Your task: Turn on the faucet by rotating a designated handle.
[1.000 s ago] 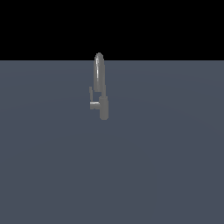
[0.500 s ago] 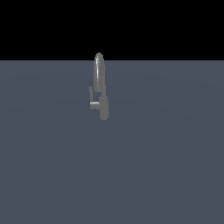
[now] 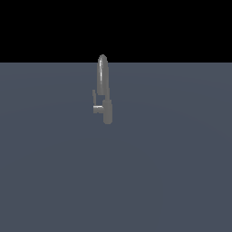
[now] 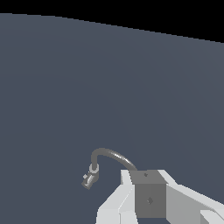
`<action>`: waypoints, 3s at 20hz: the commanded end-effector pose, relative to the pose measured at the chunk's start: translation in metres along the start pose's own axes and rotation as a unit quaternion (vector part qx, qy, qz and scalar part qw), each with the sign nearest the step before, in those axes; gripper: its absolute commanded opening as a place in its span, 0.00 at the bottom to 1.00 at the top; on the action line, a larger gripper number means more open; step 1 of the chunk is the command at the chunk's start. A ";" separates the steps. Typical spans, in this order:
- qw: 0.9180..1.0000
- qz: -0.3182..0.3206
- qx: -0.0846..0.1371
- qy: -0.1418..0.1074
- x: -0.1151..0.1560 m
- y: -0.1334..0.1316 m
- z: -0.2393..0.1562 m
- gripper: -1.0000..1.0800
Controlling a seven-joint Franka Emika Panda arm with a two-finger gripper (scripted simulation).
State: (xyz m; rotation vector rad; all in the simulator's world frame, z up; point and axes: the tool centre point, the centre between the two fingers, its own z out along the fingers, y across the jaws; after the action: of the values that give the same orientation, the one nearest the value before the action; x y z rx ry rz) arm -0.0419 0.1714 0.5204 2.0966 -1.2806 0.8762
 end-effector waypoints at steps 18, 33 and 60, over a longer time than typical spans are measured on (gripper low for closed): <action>0.990 0.106 -0.088 -0.002 -0.093 -0.123 0.194 0.00; 0.975 0.169 -0.141 -0.044 -0.151 -0.144 0.318 0.00; 0.973 0.179 -0.139 -0.049 -0.174 -0.137 0.329 0.00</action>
State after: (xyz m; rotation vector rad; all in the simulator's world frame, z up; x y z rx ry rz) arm 0.1094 0.0903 0.1609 1.7371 -1.7603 0.6924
